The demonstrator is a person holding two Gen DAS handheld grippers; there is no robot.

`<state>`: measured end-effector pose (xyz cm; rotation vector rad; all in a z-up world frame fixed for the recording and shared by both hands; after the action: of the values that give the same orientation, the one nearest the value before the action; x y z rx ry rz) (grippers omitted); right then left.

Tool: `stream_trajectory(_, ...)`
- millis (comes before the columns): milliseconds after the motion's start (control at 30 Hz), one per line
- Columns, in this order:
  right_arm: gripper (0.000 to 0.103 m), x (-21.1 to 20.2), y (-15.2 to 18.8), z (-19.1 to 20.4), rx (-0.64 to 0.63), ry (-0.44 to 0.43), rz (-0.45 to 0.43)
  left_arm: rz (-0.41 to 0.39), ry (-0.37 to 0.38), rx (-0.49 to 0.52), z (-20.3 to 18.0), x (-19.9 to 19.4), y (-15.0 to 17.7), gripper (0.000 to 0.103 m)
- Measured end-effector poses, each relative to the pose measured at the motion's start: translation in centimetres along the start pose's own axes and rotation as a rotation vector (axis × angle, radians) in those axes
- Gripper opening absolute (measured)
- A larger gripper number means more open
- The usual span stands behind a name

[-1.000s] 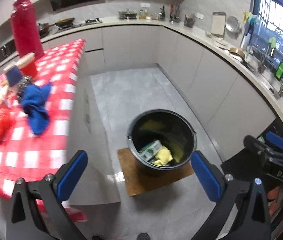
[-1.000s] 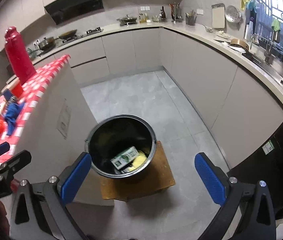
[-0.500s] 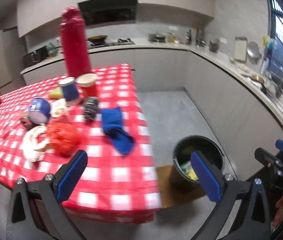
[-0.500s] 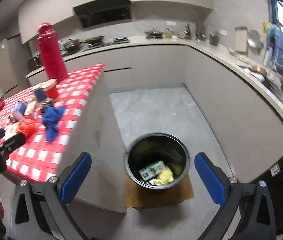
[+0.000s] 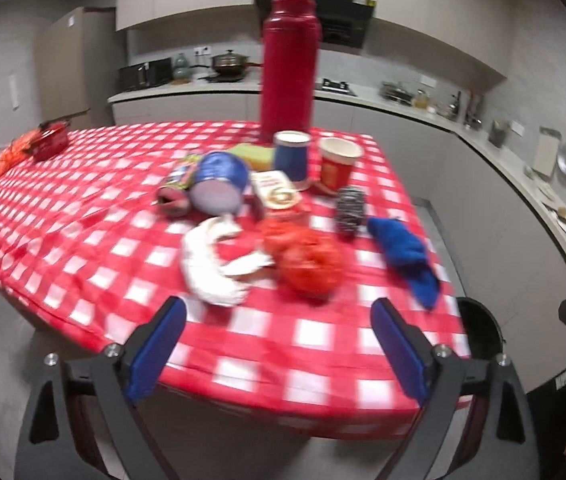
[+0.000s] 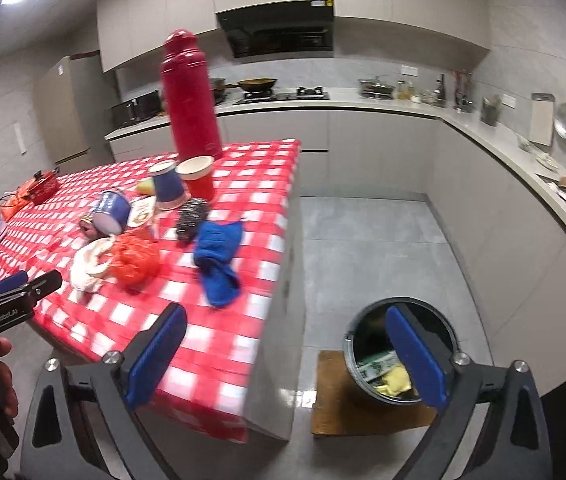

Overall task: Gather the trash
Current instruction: 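Grasp the white tissue with the left gripper while the right gripper grasps the orange bag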

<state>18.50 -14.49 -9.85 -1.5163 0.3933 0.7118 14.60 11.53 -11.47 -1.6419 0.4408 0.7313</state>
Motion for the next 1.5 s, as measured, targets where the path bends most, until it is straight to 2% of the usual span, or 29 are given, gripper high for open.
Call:
stream_trajectory(200, 0.086, 2.4, -0.6, 4.4, -0.016, -0.037, 0.015, 0.030, -0.011, -0.035, 4.2, 2.4, 0.3, 0.084)
stream_trajectory(300, 0.079, 3.4, -0.8, 5.7, -0.016, -0.047, 0.029, 0.042, -0.009, -0.037, 5.1, 3.4, 0.3, 0.082)
stream_trajectory(533, 0.075, 6.1, -1.3, 7.8, -0.017, -0.046, 0.053, 0.054, 0.003, -0.021, 6.0, 5.5, -0.1, 0.082)
stream_trajectory(633, 0.073, 7.2, -1.5, 8.8, -0.023, -0.063, 0.064, 0.070, 0.016, -0.017, 6.1, 6.7, -0.2, 0.076)
stream_trajectory(733, 0.066, 9.0, -1.5, 9.9, -0.033, -0.079, 0.085, 0.092, 0.032, -0.018, 6.2, 8.7, -0.4, 0.070)
stream_trajectory(800, 0.056, 10.6, -1.4, 11.1, -0.040, -0.107, 0.107, 0.102, 0.035, -0.012, 6.2, 9.8, -0.5, 0.066)
stream_trajectory(1067, 0.055, 15.3, -1.5, 16.6, -0.096, -0.188, 0.151, 0.120, 0.057, -0.005, 7.3, 12.1, -0.8, 0.061)
stream_trajectory(1133, 0.053, 16.5, -1.4, 17.7, -0.104, -0.207, 0.168, 0.119, 0.071, 0.002, 7.3, 12.3, -1.1, 0.055)
stream_trajectory(1167, 0.050, 17.2, -1.3, 18.4, -0.109, -0.218, 0.180, 0.118, 0.074, 0.011, 7.3, 12.5, -1.2, 0.050)
stream_trajectory(1233, 0.046, 18.3, -1.1, 19.3, -0.118, -0.230, 0.200, 0.125, 0.090, 0.013, 7.3, 12.8, -1.4, 0.048)
stream_trajectory(1300, 0.031, 19.0, -0.8, 20.0, -0.111, -0.254, 0.220, 0.129, 0.107, 0.009, 7.4, 12.9, -1.5, 0.044)
stream_trajectory(1367, 0.019, 19.2, -0.6, 20.6, -0.101, -0.281, 0.225, 0.120, 0.136, 0.008, 7.4, 12.6, -1.6, 0.034)
stream_trajectory(1400, 0.011, 19.2, -0.6, 20.9, -0.092, -0.302, 0.224, 0.112, 0.145, 0.006, 7.4, 12.5, -1.7, 0.033)
stream_trajectory(1500, 0.008, 18.5, -0.7, 21.1, -0.082, -0.318, 0.217, 0.083, 0.161, -0.003, 7.4, 11.5, -2.0, 0.031)
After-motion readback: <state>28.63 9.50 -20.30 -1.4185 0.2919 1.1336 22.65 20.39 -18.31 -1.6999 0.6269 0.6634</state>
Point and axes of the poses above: each gripper's, at about its wrist camera, not at the fingertips, and x roughly the way its jaws point, z to its left, y to its underside, the point moved 8 cm from there along x, roughly the way its jaws point
